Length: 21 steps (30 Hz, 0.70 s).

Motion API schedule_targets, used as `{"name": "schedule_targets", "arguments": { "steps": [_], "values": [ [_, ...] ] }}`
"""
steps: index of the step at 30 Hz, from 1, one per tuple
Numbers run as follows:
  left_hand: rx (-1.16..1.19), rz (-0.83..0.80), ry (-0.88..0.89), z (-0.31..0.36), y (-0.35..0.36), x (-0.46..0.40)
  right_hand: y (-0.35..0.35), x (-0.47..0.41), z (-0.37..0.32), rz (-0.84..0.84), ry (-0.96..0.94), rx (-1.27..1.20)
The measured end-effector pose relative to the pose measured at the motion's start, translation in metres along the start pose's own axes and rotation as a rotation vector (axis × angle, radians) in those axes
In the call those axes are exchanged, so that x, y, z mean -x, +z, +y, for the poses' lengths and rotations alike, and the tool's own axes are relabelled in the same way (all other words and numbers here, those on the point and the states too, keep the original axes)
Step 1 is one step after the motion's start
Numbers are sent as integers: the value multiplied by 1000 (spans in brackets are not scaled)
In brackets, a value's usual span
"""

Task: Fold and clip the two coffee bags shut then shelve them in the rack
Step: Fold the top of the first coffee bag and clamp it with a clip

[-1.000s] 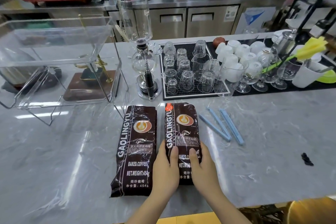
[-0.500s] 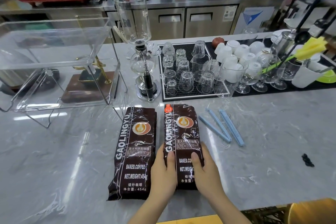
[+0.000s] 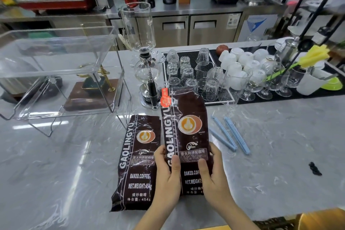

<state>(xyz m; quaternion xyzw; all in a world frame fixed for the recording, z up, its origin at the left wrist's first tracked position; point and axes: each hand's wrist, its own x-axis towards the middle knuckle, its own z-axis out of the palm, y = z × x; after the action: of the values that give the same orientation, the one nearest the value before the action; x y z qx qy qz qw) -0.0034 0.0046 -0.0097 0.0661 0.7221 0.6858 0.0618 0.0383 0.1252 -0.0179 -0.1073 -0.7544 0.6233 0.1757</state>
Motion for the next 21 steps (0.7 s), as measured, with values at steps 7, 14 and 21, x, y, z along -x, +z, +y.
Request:
{"name": "schedule_targets", "arguments": {
  "steps": [7, 14, 21],
  "values": [
    [49, -20, 193, 12, 3, -20, -5, -21, -15, 104, -106, -154],
    [82, 38, 204, 5, 10, -24, 2, -21, -23, 152, -138, -113],
    [9, 135, 224, 10, 15, -18, 0, -20, -14, 217, -144, -80]
  ]
}}
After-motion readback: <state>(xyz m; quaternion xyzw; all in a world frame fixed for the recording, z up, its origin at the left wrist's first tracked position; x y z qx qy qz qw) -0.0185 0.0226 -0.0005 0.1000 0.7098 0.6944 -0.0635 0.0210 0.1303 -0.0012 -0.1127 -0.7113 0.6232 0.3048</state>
